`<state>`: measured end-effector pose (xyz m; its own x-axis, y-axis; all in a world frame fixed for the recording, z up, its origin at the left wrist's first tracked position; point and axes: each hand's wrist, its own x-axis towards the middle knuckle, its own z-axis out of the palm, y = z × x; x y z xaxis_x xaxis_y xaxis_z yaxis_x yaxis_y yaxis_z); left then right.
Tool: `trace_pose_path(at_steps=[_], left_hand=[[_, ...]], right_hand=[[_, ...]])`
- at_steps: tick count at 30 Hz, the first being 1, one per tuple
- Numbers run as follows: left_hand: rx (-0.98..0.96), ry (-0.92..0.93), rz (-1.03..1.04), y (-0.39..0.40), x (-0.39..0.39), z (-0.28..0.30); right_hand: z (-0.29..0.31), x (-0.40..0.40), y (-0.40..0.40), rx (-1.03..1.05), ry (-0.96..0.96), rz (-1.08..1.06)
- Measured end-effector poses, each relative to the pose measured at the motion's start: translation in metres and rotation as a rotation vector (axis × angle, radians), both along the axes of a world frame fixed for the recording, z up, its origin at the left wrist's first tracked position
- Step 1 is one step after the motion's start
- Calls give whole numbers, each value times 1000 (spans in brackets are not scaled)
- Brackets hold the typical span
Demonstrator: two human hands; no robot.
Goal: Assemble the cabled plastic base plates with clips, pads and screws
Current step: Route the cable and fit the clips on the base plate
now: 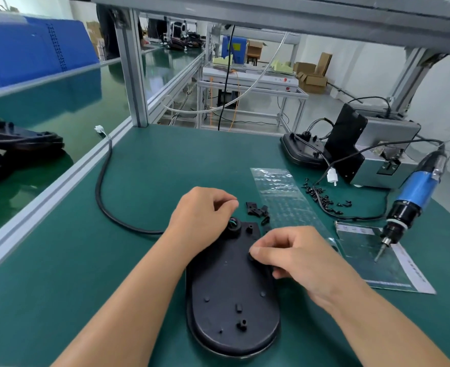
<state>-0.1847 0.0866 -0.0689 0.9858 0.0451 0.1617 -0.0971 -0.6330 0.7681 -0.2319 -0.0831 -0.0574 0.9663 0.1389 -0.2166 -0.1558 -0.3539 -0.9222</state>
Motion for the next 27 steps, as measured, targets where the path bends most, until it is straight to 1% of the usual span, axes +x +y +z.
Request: trace_pose_path(at_steps=[6, 13, 18, 22, 27], left_hand=[[-2, 2, -3, 1, 0, -3], [-15, 8, -1, 2, 0, -5], [-11, 12, -5, 2, 0, -6], [4, 4, -7, 1, -1, -6], [44, -6, 3, 1, -1, -6]], right_hand=[[-5, -1, 0, -31, -56, 2], [-11, -7, 2, -68, -214, -23], [-14, -11, 3, -109, -292, -31], [-12, -8, 4, -108, -263, -14], [-8, -1, 3, -19, -91, -29]])
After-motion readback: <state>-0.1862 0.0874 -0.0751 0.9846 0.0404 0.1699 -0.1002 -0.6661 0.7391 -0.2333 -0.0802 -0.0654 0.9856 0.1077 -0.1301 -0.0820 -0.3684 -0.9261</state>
